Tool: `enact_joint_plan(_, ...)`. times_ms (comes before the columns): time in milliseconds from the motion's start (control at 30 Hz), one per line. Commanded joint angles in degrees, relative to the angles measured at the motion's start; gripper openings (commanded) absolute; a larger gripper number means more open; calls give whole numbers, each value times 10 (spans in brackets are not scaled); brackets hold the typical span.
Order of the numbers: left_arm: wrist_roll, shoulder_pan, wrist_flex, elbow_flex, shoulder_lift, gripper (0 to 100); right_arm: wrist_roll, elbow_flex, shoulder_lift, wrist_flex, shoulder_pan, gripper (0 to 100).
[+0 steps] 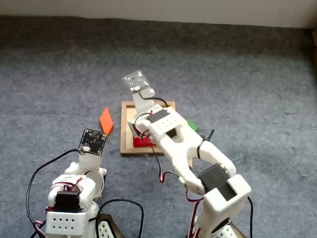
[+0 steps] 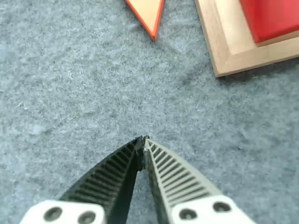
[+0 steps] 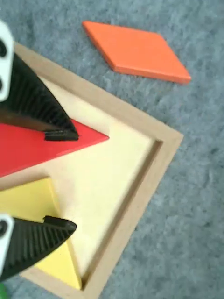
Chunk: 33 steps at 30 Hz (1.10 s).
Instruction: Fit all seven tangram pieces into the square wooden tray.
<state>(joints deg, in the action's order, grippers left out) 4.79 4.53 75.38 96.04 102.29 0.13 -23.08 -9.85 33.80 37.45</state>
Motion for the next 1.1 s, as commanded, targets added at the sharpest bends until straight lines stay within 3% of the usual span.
enact_joint_plan(0,-5,5,2,12,8,32,-1,2,14,-8,-30,260)
enact_joint_plan(67,-5,5,2,12,8,32,8,2,15,-7,-37,260)
enact_joint_plan(233,-5,5,2,12,8,32,113,5,77,87,-18,260)
enact_joint_plan(400,-5,5,2,12,8,32,116,-11,135,116,18,260)
enact_joint_plan(633,-5,5,2,12,8,32,120,-34,87,115,73,260)
enact_joint_plan(1067,-5,5,2,12,8,32,145,5,-6,110,76,260)
